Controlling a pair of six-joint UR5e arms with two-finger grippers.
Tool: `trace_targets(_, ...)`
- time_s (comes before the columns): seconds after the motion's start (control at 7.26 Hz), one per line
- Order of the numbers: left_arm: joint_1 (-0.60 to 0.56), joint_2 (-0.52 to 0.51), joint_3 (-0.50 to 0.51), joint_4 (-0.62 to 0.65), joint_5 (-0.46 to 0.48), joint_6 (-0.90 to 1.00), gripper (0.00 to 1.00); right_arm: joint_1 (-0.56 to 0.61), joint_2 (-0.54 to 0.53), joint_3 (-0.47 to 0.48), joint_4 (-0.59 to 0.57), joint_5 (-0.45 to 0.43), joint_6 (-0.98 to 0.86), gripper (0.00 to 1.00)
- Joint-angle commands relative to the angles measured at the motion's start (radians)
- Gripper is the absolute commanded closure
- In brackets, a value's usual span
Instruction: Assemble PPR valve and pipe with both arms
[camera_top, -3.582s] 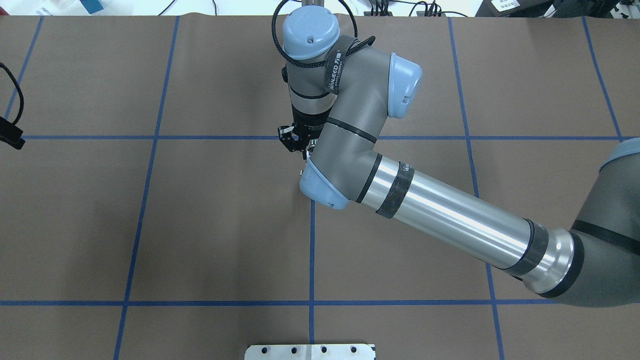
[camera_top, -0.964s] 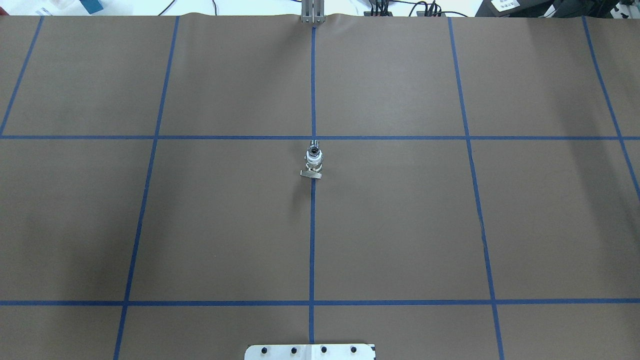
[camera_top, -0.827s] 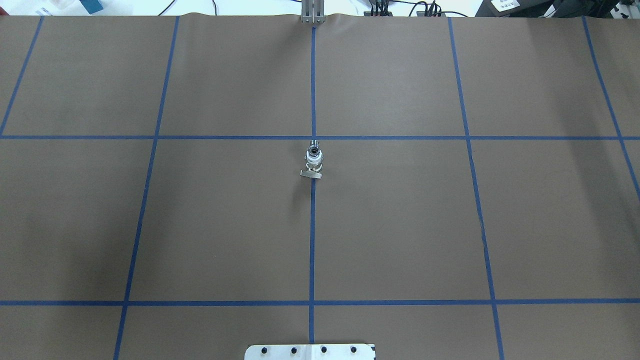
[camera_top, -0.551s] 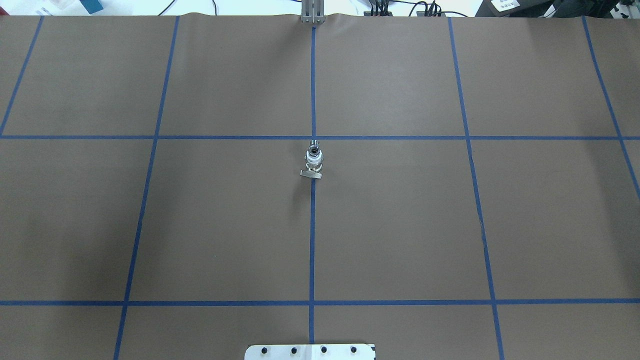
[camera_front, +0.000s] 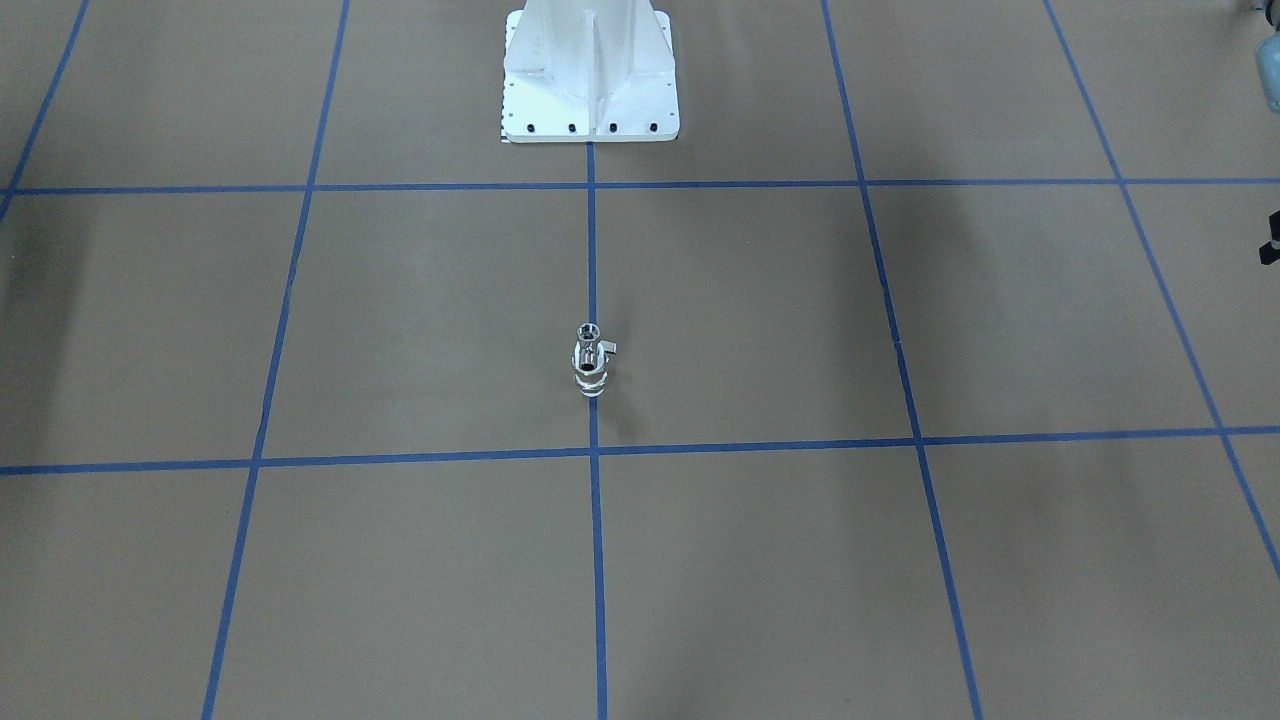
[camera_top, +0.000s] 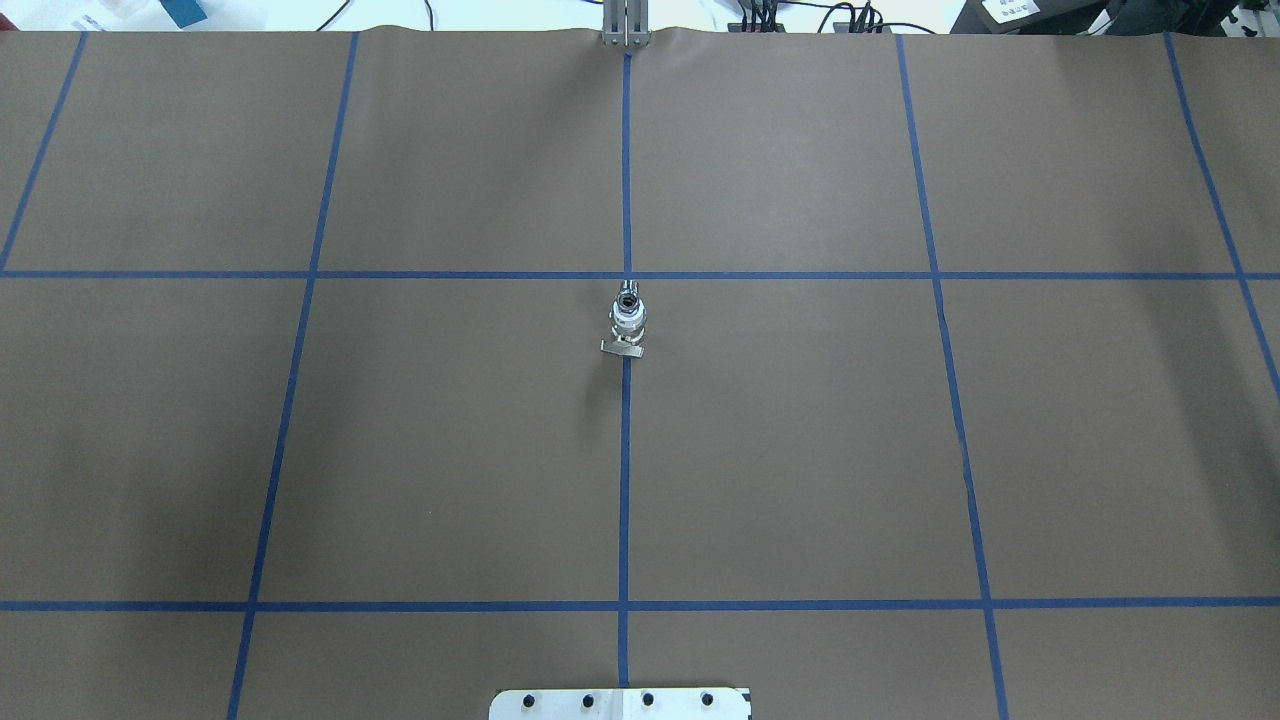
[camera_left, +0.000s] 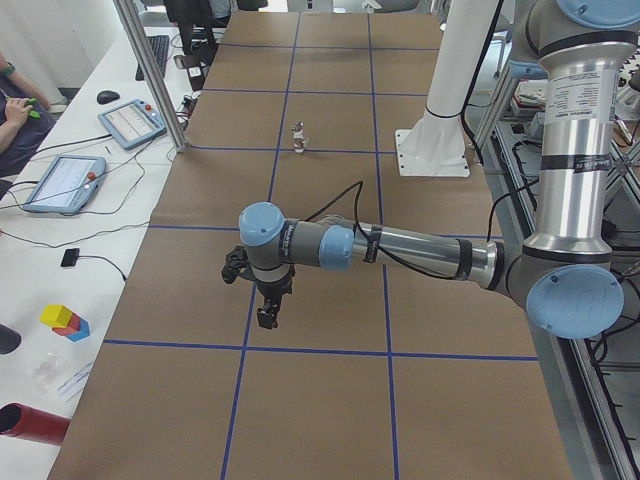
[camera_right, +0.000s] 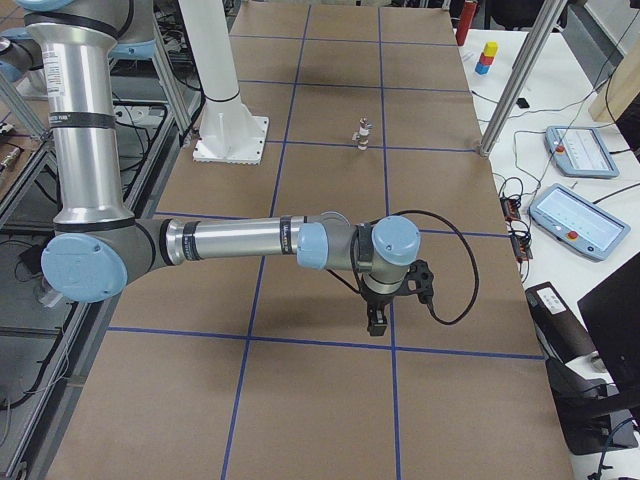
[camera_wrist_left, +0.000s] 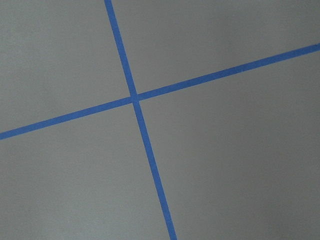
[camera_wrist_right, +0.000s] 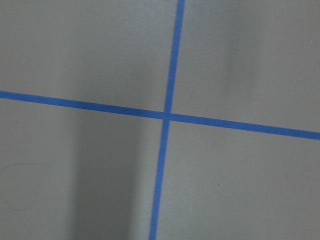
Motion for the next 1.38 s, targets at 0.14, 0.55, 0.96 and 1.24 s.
trace_targets(0.14, -0.006, -0.001, 0.000, 0.005, 0.000, -0.002, 0.01, -0.001, -0.024, 0.046, -0.023, -0.004, 0.001, 0.01)
trace_targets(0.55, -0.029, 0.011, 0.000, 0.006, -0.003, 0.000, 0.01, -0.001, -0.026, 0.041, -0.023, -0.006, 0.001, 0.01)
trace_targets(0.96, -0.080, 0.042, -0.001, 0.003, -0.023, 0.002, 0.01, -0.001, -0.027, 0.027, -0.021, -0.006, -0.005, 0.01)
trace_targets(1.24, -0.078, 0.040, 0.000, 0.003, -0.025, 0.000, 0.01, -0.001, -0.027, 0.021, -0.021, -0.006, -0.010, 0.01)
